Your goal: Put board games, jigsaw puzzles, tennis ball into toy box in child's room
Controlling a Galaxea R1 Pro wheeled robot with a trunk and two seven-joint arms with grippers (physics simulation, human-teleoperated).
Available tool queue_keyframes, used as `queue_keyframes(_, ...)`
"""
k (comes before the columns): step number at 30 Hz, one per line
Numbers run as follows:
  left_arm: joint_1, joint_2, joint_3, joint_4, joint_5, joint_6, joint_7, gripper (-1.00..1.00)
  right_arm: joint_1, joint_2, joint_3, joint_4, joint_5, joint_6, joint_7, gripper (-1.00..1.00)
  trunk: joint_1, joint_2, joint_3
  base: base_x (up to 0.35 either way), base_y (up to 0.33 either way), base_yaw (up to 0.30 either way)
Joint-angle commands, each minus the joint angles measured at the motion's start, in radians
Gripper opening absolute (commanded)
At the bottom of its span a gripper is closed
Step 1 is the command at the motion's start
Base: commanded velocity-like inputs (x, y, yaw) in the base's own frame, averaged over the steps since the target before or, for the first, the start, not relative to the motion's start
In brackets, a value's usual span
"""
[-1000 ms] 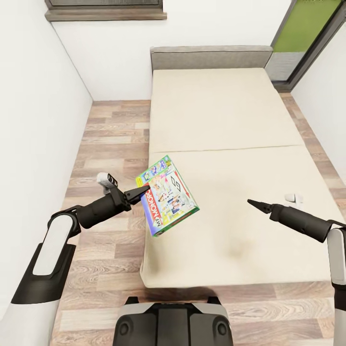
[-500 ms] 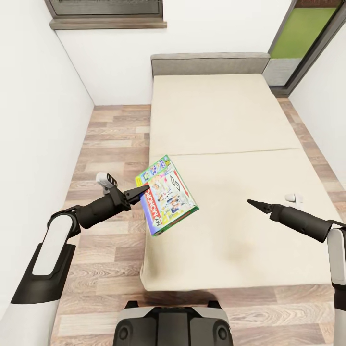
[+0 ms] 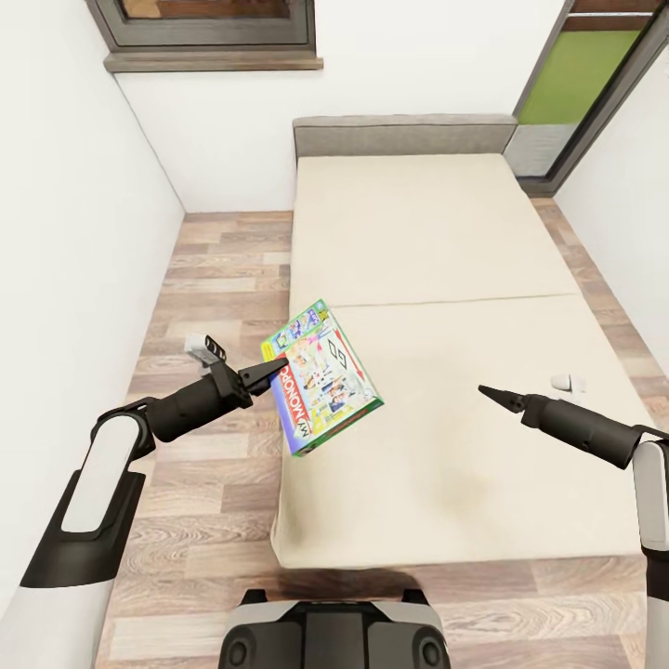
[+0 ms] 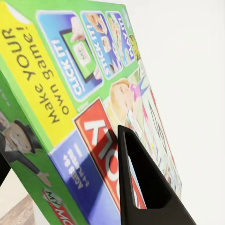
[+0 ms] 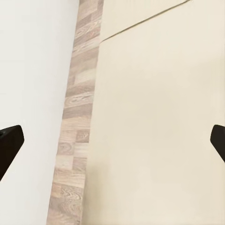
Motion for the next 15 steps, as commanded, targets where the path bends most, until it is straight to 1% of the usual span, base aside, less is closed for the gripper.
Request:
queue_keyframes(1, -0.001, 0.000, 0.000, 0.000, -0.007, 0.001, -0.006, -1.00, -0.001, 0.000, -0.001, 0.000, 0.003, 0.003, 0.006, 1.00, 0.001, -0.001, 0.001, 0.000, 0.000, 0.000)
queue_keyframes(15, -0.001, -0.004, -0.002, 0.001, -0.019, 0.000, -0.002, -1.00, -0.001, 0.000, -0.001, 0.000, 0.003, 0.003, 0.005, 1.00, 0.001, -0.001, 0.023, 0.000, 0.000, 0.000)
